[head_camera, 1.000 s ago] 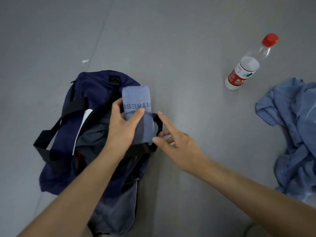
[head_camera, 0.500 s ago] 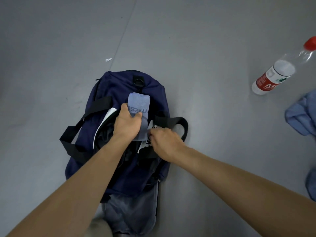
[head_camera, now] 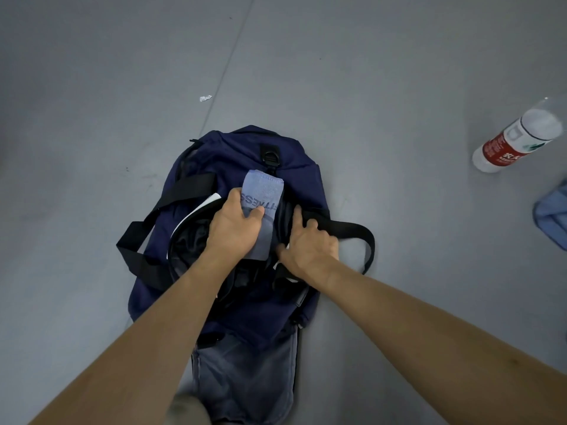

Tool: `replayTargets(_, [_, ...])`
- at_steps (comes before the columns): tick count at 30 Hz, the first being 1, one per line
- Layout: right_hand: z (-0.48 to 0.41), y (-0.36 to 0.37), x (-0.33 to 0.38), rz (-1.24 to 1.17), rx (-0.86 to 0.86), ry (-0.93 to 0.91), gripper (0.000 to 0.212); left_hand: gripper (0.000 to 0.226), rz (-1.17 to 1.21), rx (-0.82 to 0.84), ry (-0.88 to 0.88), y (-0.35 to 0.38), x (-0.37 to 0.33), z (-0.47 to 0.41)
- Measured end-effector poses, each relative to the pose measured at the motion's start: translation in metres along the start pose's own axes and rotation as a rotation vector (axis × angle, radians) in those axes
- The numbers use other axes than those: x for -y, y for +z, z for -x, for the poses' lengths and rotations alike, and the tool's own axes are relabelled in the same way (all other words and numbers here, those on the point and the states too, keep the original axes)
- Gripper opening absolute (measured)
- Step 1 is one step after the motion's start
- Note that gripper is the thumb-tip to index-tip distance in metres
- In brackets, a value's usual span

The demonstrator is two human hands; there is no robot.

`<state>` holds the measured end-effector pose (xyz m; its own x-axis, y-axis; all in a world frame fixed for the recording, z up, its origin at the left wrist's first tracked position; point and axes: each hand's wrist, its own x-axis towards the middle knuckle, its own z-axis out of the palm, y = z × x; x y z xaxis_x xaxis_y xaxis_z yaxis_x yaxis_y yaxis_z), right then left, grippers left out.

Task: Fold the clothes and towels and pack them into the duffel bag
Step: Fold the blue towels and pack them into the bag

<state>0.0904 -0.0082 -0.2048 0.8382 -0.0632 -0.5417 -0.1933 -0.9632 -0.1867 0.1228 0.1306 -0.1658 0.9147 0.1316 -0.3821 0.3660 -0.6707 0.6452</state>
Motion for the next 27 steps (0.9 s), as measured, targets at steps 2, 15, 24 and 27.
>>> replayTargets(2, [0.008, -0.008, -0.008, -0.098, 0.000, -0.043, 0.083, 0.036, 0.018, 0.013, -0.010, 0.000, 0.000, -0.001])
replayTargets(15, [0.078, -0.027, -0.052, -0.336, -0.512, -0.352, 0.069, 0.048, 0.096, 0.123, -0.094, 0.042, -0.008, -0.004])
replayTargets(24, [0.063, -0.025, -0.074, -0.239, -0.283, -0.254, 0.066, 0.060, -0.257, -0.118, 0.256, 0.070, -0.008, -0.019])
replayTargets(27, [0.065, -0.026, -0.074, -0.325, -0.201, -0.335, 0.064, 0.077, -0.526, -0.185, 0.567, 0.066, 0.006, 0.006])
